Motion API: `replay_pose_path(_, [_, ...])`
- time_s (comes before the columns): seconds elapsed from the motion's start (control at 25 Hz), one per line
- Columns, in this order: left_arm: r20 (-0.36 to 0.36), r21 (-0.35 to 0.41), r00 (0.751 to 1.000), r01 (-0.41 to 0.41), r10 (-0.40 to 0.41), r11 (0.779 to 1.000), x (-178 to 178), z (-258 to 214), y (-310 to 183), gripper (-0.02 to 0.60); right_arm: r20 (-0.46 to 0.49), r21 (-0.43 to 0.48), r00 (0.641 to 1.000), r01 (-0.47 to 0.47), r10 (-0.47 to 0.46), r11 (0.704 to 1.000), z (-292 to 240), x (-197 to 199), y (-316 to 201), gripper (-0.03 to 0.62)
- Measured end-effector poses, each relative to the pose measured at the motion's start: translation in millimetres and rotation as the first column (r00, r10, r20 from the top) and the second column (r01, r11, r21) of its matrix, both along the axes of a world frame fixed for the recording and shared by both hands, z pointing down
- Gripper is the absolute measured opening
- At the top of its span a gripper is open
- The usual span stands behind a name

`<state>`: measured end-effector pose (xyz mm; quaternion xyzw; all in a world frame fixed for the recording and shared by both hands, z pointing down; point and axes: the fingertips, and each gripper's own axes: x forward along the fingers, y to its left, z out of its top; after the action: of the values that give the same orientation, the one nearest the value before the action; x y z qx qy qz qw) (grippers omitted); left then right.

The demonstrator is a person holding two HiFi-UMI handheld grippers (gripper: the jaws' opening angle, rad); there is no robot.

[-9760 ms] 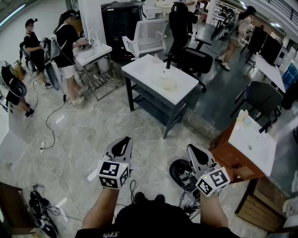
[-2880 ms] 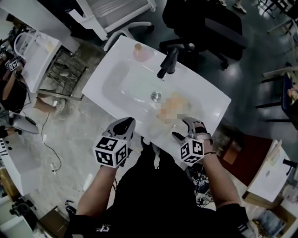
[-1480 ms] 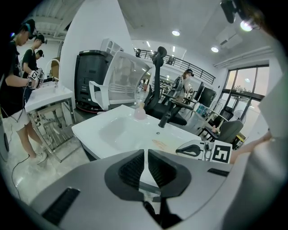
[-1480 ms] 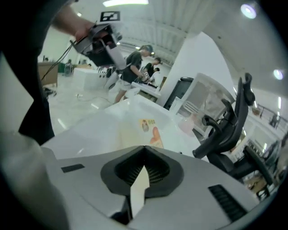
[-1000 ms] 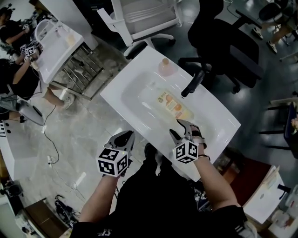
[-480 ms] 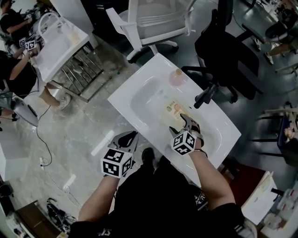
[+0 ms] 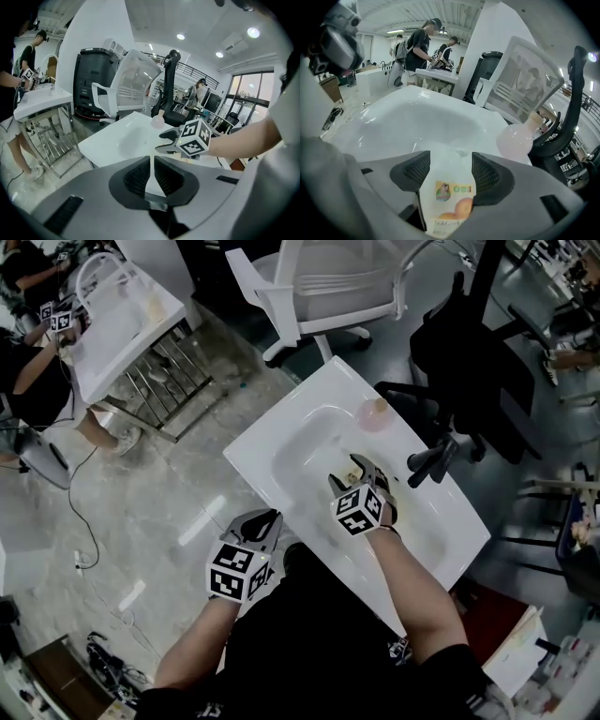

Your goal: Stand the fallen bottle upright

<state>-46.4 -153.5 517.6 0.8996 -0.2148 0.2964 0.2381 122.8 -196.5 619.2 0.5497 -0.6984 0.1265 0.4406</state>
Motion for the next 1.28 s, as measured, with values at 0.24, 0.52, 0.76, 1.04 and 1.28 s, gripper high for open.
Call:
replay_pose_path(0.24, [0.026,-0.029,0.997,0.068,-0.067,0.997,-2.0,15.6,-34.6,0.04,-0.001,-0.124,1.0,0.026,-0.026,0.992,45.7,11.7,-56.5,0.267])
replay_pose_path(0.52, [0.05,-0.068,0.988,0.152,-0.149,0.986,-18.6,34.3,-50.8,0.04,-0.015,-0.198,1.0,0.01,-0.014,0.98,70.0,14.3,-79.8,0.183])
replay_pose_path(0.76, [0.051,-0.102,0.987,0.156,-0.152,0.982,-19.3,47.1,-41.6,0.04,0.02,-0.235,1.0,0.017,-0.013,0.972,80.2,5.9,-96.7,0.215])
replay_pose_path(1.04, [0.054,-0.103,0.984,0.174,-0.169,0.979,-30.9,54.6,-42.7,0.04,-0.015,-0.288,0.995,0.087,-0.096,0.954,94.4,-0.4,-94.1,0.161])
replay_pose_path(1.28, [0.045,-0.086,0.983,0.182,-0.179,0.98,-41.3,46.6,-42.1,0.04,-0.008,-0.155,0.994,0.105,-0.108,0.982,52.8,-12.2,-97.2,0.126])
